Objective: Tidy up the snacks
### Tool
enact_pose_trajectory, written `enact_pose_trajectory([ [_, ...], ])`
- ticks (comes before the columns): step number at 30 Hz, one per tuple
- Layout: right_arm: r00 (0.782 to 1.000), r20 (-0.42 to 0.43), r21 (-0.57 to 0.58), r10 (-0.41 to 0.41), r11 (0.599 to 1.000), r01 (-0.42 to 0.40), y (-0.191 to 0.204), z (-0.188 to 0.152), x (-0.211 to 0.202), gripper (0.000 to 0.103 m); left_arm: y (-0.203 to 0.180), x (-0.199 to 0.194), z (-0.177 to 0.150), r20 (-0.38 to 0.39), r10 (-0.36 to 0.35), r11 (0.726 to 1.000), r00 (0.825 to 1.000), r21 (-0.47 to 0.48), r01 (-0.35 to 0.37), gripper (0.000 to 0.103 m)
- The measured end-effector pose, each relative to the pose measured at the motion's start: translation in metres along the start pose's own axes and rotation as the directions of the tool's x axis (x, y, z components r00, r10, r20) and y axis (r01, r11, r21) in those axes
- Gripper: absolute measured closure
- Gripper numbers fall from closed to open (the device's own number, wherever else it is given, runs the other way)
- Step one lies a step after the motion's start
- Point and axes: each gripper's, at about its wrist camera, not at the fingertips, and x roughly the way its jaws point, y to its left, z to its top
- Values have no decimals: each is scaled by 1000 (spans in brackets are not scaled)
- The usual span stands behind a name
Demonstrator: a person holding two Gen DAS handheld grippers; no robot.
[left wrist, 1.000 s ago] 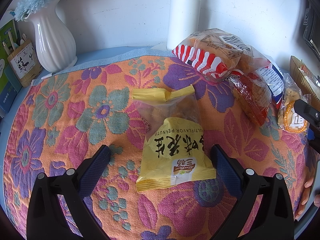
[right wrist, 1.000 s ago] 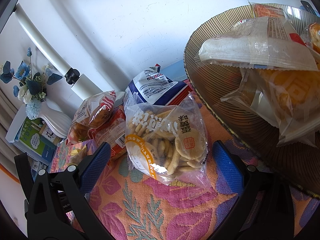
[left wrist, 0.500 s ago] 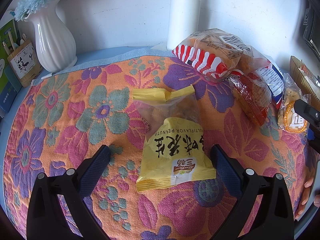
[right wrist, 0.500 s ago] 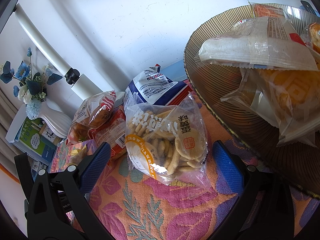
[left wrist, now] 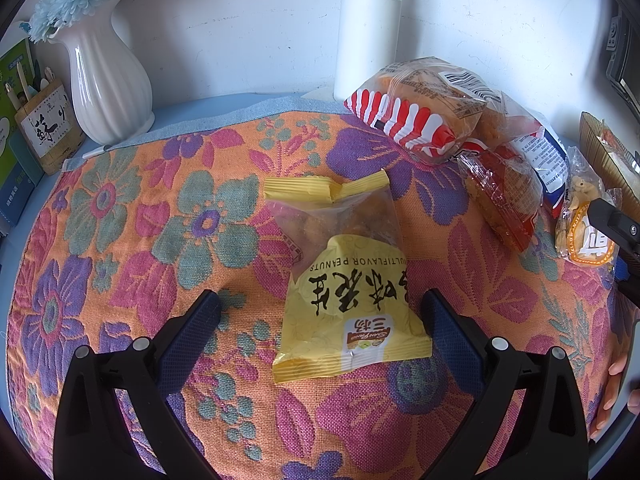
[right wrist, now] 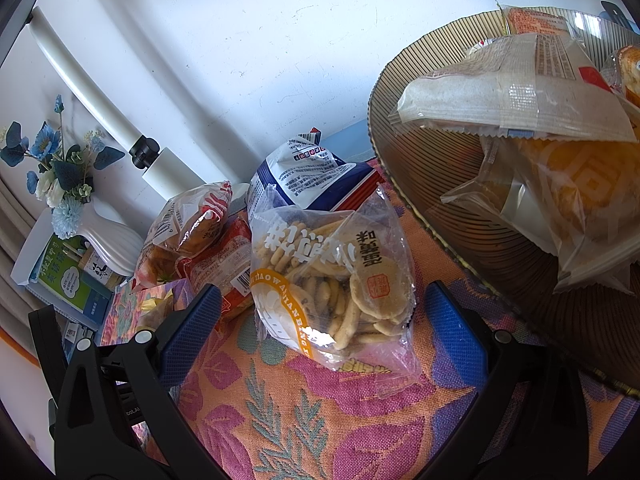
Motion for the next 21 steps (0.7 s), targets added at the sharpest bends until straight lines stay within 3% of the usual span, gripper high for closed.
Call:
enact_pose_trajectory([
  [21, 1000, -1, -2, -3, 1000, 3, 1, 1, -1, 3, 0, 0, 0, 1, 0, 1000, 1000, 0, 0, 5],
])
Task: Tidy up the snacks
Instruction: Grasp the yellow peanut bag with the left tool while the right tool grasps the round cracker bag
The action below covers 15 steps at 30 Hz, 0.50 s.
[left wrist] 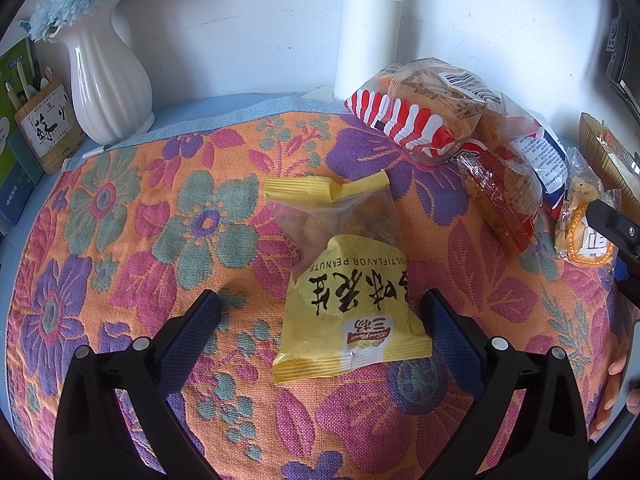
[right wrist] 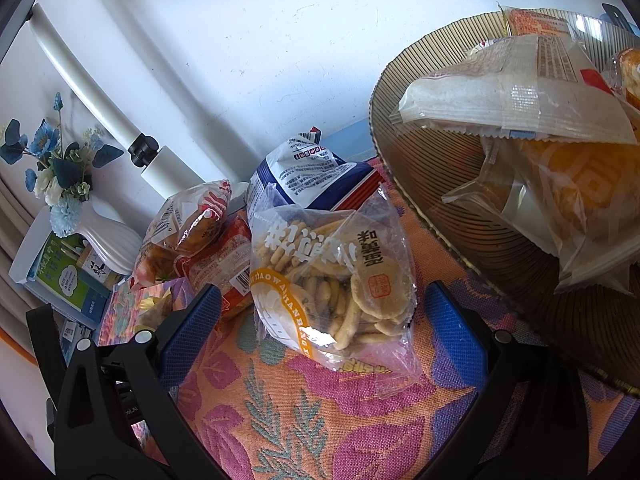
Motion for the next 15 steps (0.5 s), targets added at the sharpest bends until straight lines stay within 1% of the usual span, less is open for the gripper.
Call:
enact_pose_trajectory([
  [3, 1000, -4, -3, -1, 1000, 1, 1, 0, 0, 3, 0, 0, 0, 1, -1, 1000, 1000, -1, 1, 5],
  [5, 1000, -16, -22, -17, 1000, 17, 3, 0, 1, 3, 0, 0, 0, 2, -3, 1000, 1000, -2, 3, 5],
  [6, 998, -22, -43, -51, 998, 50, 7, 0, 0, 10, 2, 1, 1, 4, -6, 1000, 1000, -5, 6, 5],
  [7, 998, -11, -50, -68, 996, 68, 8, -1, -1, 23, 3, 0, 1, 7, -13, 1000, 1000, -10, 13, 5],
  [8, 998, -6, -51, -63, 997, 63, 8, -2, -3, 36, 4, -2, 0, 13, -15, 1000, 1000, -17, 15, 9],
  [9, 999, -16, -54, -30, 998, 29, 8, -2, -3, 37, 5, -6, -1, 29, 8, 1000, 1000, -24, -7, 24],
  [10, 1000, -19, -52, -8, 999, 7, 9, -3, -3, 37, 3, -10, -2, 51, 29, 999, 998, -17, -28, 34],
  [11, 1000, -9, -58, -2, 998, 1, 10, -4, -5, 37, 1, -12, -3, 61, 41, 999, 997, -6, -41, 42],
  [12, 1000, 0, -67, 6, 998, -6, 12, -4, -7, 37, -3, -14, -4, 72, 55, 998, 996, 13, -56, 43],
  [13, 999, 15, -77, 30, 997, -29, 13, -5, -11, 37, -6, -15, -4, 80, 51, 998, 996, 25, -53, 43],
  [15, 993, 49, -89, 111, 990, -106, 18, -6, -24, 37, -7, -20, -5, 99, 39, 999, 994, 23, -42, 44],
])
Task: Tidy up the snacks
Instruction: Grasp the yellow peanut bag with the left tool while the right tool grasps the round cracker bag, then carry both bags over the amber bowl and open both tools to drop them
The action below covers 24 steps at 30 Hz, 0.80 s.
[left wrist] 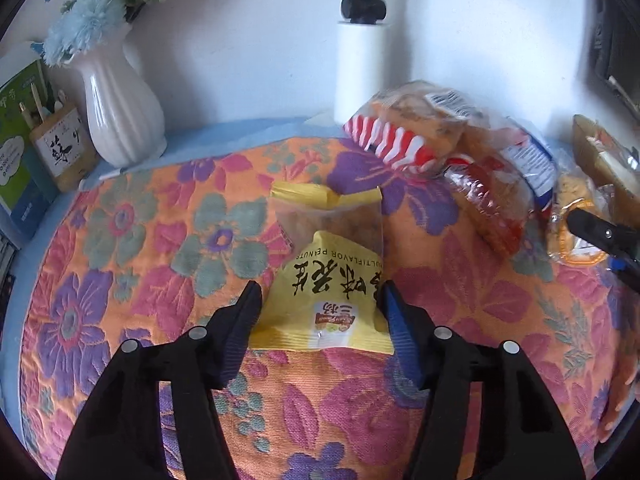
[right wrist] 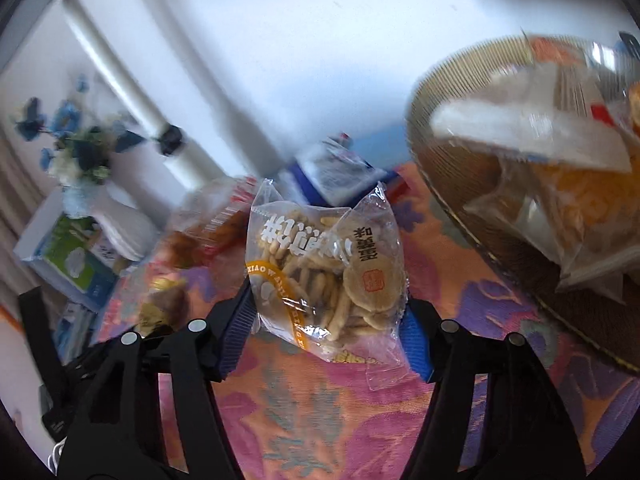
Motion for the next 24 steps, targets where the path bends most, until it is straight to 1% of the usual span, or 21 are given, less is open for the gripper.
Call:
enact_pose_trajectory([
  [1, 998, 27, 7, 50, 999, -50, 2, 2, -8, 37, 1, -3, 0, 12, 2, 1000, 1000, -11, -2, 44],
  [2, 995, 55, 8, 79, 997, -80, 4, 4, -16, 37, 4, -8, -1, 30, 2, 1000, 1000, -30, -1, 46],
  [3, 988, 110, 1, 113, 994, -113, 7, 10, -34, 37, 6, -11, -1, 43, 4, 999, 999, -44, -3, 47],
  [4, 982, 140, -5, 126, 992, -127, 8, 14, -44, 37, 9, -15, -1, 64, 10, 998, 998, -62, -6, 47],
  [5, 972, 188, -18, 142, 990, -142, 9, 23, -64, 37, 12, -23, -2, 94, 12, 997, 995, -78, -5, 47],
  [7, 962, 232, -20, 141, 990, -140, 8, 37, -91, 37, 16, -44, -1, 177, 21, 995, 984, -100, -3, 57],
  [8, 959, 243, -21, 148, 989, -147, 5, 42, -100, 37, 16, -51, 1, 200, 16, 994, 980, -105, 5, 58],
  [9, 954, 260, -24, 150, 989, -149, 2, 50, -113, 37, 17, -62, 4, 237, 4, 993, 971, -119, 25, 70],
  [10, 953, 267, -28, 143, 990, -140, 0, 54, -121, 37, 18, -72, 8, 263, -10, 991, 965, -127, 45, 90],
  [11, 953, 275, -39, 126, 992, -120, -3, 60, -131, 37, 16, -81, 15, 274, -18, 990, 962, -128, 55, 100],
  [13, 953, 283, -55, 108, 994, -97, -9, 65, -145, 37, 17, -88, 23, 267, -66, 986, 961, -128, 104, 100],
  [14, 955, 276, -65, 107, 994, -92, -11, 67, -151, 37, 18, -93, 28, 269, -81, 982, 960, -145, 124, 99],
  [15, 956, 274, -71, 103, 994, -87, -14, 68, -155, 37, 20, -94, 29, 262, -79, 981, 962, -149, 121, 97],
  [16, 958, 272, -66, 95, 995, -80, -14, 70, -156, 37, 22, -91, 30, 226, -104, 981, 969, -135, 137, 95],
  [17, 960, 267, -51, 83, 996, -72, -19, 71, -159, 37, 25, -83, 31, 160, -140, 980, 977, -118, 160, 78],
  [18, 961, 266, -32, 80, 997, -74, -26, 72, -161, 37, 32, -75, 30, 107, -157, 979, 982, -111, 168, 38],
  [19, 961, 266, -16, 78, 997, -77, -31, 73, -164, 37, 33, -68, 26, 48, -165, 980, 985, -105, 170, 17],
  [20, 961, 265, 10, 80, 996, -86, -36, 73, -163, 37, 36, -58, 23, -8, -162, 981, 987, -108, 161, 6],
  [21, 961, 262, 29, 84, 995, -95, -39, 73, -163, 37, 38, -47, 16, -68, -163, 979, 984, -136, 153, 5],
  [22, 962, 260, 43, 85, 994, -99, -43, 71, -163, 37, 38, -37, 11, -119, -186, 972, 975, -168, 165, 5],
  [24, 964, 257, 50, 68, 995, -84, -43, 73, -162, 37, 35, -23, 3, -146, -240, 952, 960, -227, 204, 5],
])
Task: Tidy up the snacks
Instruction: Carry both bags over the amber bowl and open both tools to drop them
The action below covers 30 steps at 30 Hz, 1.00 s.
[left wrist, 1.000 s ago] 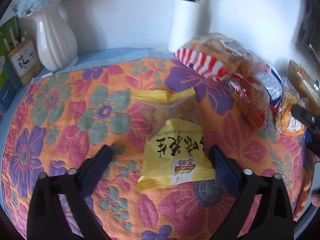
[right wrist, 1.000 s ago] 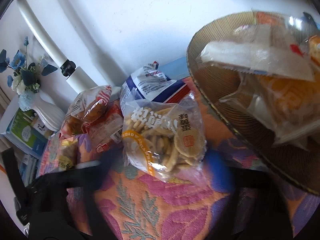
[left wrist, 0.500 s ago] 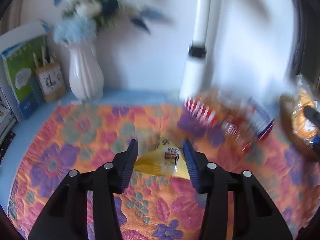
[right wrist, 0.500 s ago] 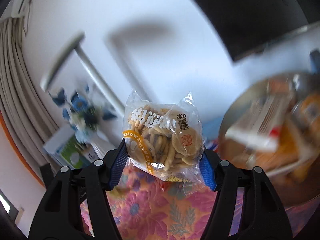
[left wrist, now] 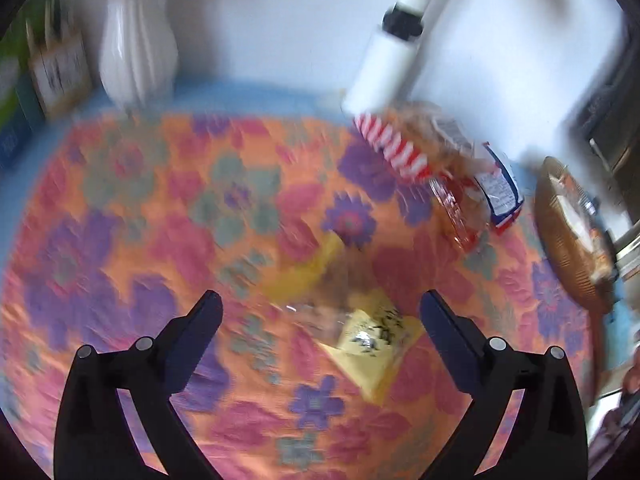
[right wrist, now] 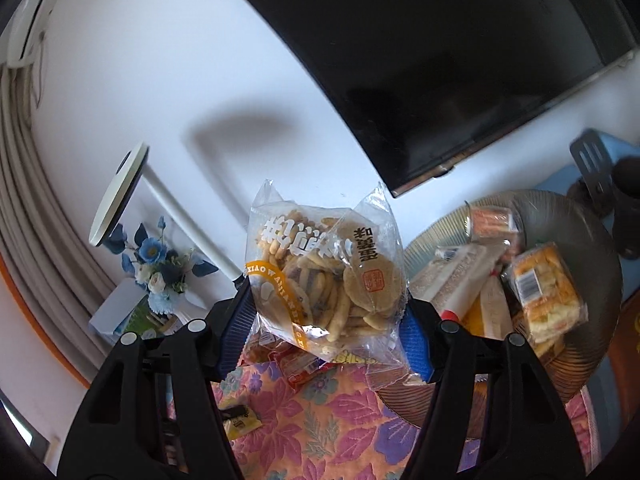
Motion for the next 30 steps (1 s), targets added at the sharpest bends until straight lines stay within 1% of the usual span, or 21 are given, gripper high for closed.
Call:
enact_pose_trajectory([
  [2, 1000, 5, -6, -13, 1000, 13, -3, 6, -5, 37, -9, 18, -3, -20, 7, 1000, 1000, -14, -8, 6],
  [3, 1000, 8, -4, -12, 1000, 12, -4, 9, -6, 37, -16, 26, -5, -23, 43, 999, 999, -5, -43, 11],
  [4, 1000, 14, -2, -9, 1000, 9, -6, 14, -8, 37, -28, 29, -9, 22, 133, 990, 991, 46, -134, 31],
  [5, 1000, 20, 0, -14, 1000, 14, -9, 22, -11, 37, -45, 32, -14, 66, 213, 966, 975, 139, -220, 49],
  [6, 1000, 19, 4, -25, 1000, 25, -13, 32, -13, 37, -51, 30, -17, 76, 211, 963, 975, 153, -221, 56],
  [8, 999, 8, 3, -36, 999, 36, -21, 49, -12, 37, -55, 18, -17, 65, 161, 978, 985, 122, -168, 58],
  [10, 998, -9, -8, -64, 998, 64, -29, 62, -8, 37, -67, -12, -13, 148, 125, 982, 981, 122, -143, 58],
  [11, 996, -27, -7, -88, 996, 88, -36, 68, -3, 37, -82, -32, -5, 187, 75, 984, 980, 144, -103, 58],
  [14, 990, -62, 17, -125, 992, 126, -55, 79, 6, 37, -122, -64, 15, 233, -48, 982, 971, 187, 3, 58],
  [16, 983, -97, 16, -157, 987, 159, -69, 85, 16, 37, -169, -79, 27, 248, -154, 962, 956, 258, 88, 58],
  [19, 975, -156, 29, -158, 986, 164, -86, 87, 32, 37, -230, -79, 34, 221, -264, 922, 939, 342, 179, 57],
  [20, 967, -187, 23, -172, 984, 179, -93, 86, 42, 35, -257, -71, 31, 192, -304, 899, 933, 381, 215, 57],
  [21, 958, -205, 15, -199, 978, 207, -98, 85, 48, 31, -272, -64, 29, 175, -321, 887, 931, 401, 231, 57],
  [22, 948, -222, 7, -228, 972, 235, -103, 85, 54, 23, -291, -56, 24, 149, -342, 871, 928, 420, 254, 57],
  [23, 931, -248, -4, -269, 961, 277, -109, 84, 60, 7, -311, -43, 17, 99, -369, 851, 924, 437, 293, 57],
  [24, 923, -256, -11, -287, 956, 295, -111, 84, 61, 7, -327, -29, 9, 43, -388, 831, 921, 449, 329, 54],
  [25, 919, -255, -12, -300, 952, 307, -114, 84, 58, 7, -339, -15, 4, -7, -389, 813, 921, 467, 347, 50],
  [26, 918, -240, -7, -315, 946, 323, -114, 85, 52, 6, -357, 5, -5, -61, -346, 801, 936, 501, 329, 26],
  [27, 920, -226, 0, -320, 945, 328, -113, 86, 46, 6, -365, 14, -10, -72, -309, 800, 948, 520, 300, 10],
  [28, 924, -212, 8, -319, 945, 328, -110, 87, 41, 6, -370, 20, -16, -54, -268, 803, 962, 539, 254, 9],
  [30, 939, -175, 32, -295, 952, 305, -97, 89, 29, 6, -362, 19, -17, -26, -248, 815, 968, 535, 223, 7],
])
